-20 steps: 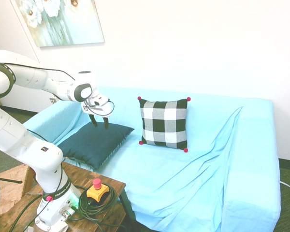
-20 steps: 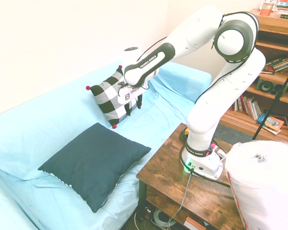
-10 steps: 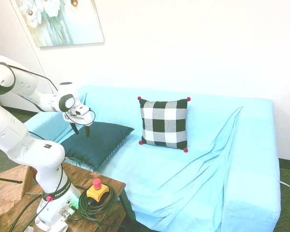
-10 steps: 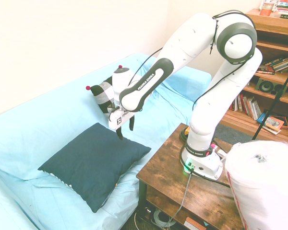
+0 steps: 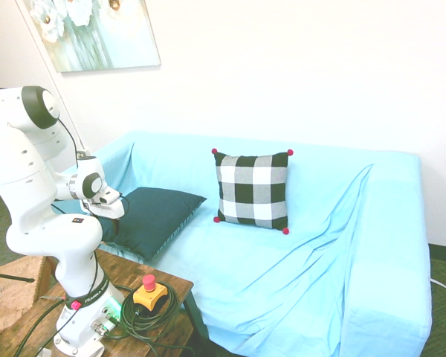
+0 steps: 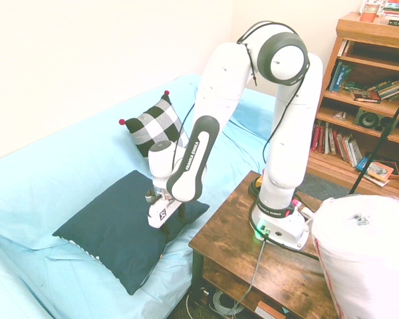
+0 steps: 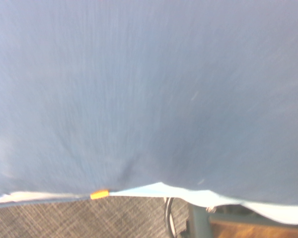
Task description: Lift the pillow
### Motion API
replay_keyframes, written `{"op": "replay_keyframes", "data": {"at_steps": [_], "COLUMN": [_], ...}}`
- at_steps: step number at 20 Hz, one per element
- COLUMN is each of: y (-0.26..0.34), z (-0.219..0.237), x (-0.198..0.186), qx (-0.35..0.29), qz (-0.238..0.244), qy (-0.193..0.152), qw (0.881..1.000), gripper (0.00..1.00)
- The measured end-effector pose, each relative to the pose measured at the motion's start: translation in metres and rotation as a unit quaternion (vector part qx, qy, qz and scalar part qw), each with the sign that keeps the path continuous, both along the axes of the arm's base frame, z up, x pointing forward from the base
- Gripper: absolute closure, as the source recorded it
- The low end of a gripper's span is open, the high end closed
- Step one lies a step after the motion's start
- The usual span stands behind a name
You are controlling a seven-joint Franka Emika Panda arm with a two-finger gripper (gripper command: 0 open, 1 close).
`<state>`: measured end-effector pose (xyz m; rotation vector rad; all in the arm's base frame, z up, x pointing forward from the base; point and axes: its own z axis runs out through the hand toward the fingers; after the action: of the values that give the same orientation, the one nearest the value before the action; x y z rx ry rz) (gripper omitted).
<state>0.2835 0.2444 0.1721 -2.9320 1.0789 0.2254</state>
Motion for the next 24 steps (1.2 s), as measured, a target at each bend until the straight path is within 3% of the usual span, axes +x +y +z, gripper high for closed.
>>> {"op": "replay_keyframes", "data": {"at_steps": [4, 13, 24], "y": [0.010, 0.002, -0.015], "z": [-0.026, -0.089, -0.106], "x": [-0.017, -0.036, -0.008], "qx": [0.004, 0.023, 0.026], "qz": [-0.007, -0.029, -0.036], "qy": [0.013, -0.010, -0.051], "qw": [1.000, 0.999, 0.998], "gripper": [0.00, 0.00, 0.00]}}
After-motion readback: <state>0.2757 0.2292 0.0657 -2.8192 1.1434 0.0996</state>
